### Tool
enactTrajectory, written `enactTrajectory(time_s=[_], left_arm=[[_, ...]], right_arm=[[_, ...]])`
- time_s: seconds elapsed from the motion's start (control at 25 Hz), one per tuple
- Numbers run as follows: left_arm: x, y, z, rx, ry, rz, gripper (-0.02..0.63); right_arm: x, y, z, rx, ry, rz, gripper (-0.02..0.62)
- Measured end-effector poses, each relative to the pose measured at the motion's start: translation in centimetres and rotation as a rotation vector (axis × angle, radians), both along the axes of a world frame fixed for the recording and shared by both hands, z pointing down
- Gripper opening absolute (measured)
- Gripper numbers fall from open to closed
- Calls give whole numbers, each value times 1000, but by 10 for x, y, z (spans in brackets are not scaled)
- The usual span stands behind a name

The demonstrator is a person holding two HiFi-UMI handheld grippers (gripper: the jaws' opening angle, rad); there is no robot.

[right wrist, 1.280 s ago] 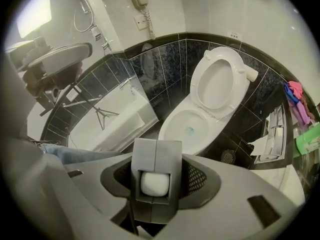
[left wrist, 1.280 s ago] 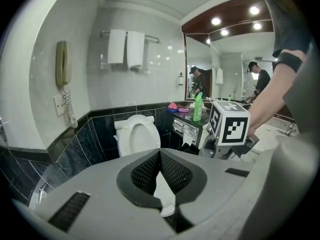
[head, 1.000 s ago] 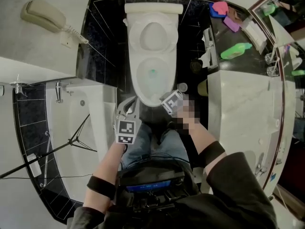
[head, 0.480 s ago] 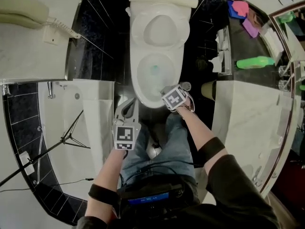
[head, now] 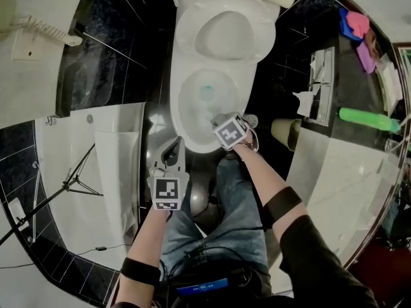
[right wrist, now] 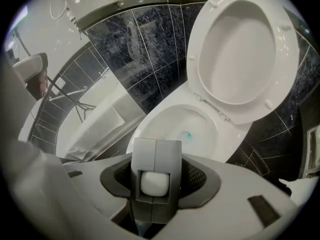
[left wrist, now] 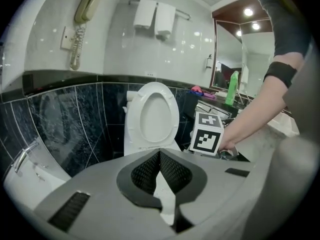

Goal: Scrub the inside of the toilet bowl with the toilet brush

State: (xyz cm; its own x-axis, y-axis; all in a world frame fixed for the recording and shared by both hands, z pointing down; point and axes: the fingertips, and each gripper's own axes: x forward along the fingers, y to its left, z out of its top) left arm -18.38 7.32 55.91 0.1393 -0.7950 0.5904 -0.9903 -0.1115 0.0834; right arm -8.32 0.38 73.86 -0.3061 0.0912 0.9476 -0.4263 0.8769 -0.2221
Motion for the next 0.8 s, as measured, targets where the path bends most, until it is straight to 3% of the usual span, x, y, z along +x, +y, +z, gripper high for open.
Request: enactTrajectory(time_s=[0.48,0.6,0.8], left_arm=[[-3,-31,49,-11,4,1,-2],[-6,-32,54,-16,8,-11,-2],[-12,-33,60,-23,7,-22,-2]], right_arm=[[-31,-12,49,-16,18,-106,219],[-34,-3,62,-57,25,-109,219],[-61,-16,58,-13,-9,-105,216]])
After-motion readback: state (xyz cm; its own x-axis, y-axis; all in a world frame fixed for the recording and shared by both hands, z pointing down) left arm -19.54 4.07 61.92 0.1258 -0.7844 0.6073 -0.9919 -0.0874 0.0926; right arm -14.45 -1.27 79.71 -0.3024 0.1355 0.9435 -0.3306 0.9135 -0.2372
